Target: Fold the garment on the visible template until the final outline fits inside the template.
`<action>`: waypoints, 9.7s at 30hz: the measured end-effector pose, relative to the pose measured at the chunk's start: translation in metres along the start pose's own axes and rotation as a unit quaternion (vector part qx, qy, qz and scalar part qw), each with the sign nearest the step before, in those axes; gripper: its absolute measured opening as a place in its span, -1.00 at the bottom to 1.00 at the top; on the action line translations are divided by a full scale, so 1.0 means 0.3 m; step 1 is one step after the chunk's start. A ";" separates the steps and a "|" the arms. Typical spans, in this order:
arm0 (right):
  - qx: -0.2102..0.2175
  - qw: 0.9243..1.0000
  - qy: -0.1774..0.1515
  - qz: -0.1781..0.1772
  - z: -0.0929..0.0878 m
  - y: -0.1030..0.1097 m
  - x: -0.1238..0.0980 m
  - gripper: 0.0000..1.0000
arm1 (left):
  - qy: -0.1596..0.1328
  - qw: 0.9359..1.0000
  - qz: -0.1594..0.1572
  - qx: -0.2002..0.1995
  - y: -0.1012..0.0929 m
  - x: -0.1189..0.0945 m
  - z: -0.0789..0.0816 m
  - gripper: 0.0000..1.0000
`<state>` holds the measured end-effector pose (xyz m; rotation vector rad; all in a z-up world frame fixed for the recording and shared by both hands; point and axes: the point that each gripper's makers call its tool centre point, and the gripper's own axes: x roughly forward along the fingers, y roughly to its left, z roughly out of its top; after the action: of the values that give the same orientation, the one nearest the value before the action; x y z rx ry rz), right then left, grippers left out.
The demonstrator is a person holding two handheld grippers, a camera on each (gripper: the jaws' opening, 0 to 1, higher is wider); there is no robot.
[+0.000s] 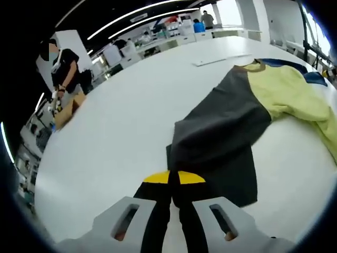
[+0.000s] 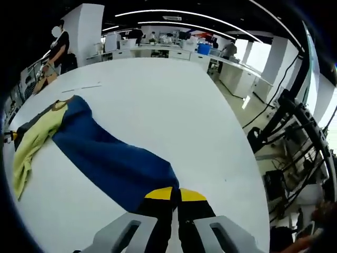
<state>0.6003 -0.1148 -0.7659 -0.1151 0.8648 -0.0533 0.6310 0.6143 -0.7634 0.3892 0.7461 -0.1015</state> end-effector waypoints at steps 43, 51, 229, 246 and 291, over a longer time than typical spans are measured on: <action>-0.126 0.963 -0.094 0.217 0.088 0.401 -0.145 0.85 | -0.156 0.975 -0.141 -0.065 -0.194 -0.213 0.156 0.55; -0.170 0.935 -0.102 0.295 0.073 0.609 -0.232 0.98 | -0.185 0.966 -0.173 -0.056 -0.264 -0.279 0.186 0.88; -0.087 0.923 -0.065 0.368 0.174 1.170 -0.271 -0.18 | -0.194 0.930 -0.305 -0.069 -0.684 -0.359 0.320 -0.15; -0.118 0.911 -0.051 0.392 -0.004 1.253 -0.284 -0.46 | -0.190 0.929 -0.308 -0.079 -0.801 -0.311 0.431 -0.38; -0.083 0.920 -0.053 0.379 -0.064 1.316 -0.192 -0.95 | -0.103 0.932 -0.319 -0.139 -1.002 -0.196 0.476 -0.99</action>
<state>0.5484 0.2808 -0.7830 0.0655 0.7557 0.7503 0.6114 0.2796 -0.7212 -0.1481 0.6438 -0.6324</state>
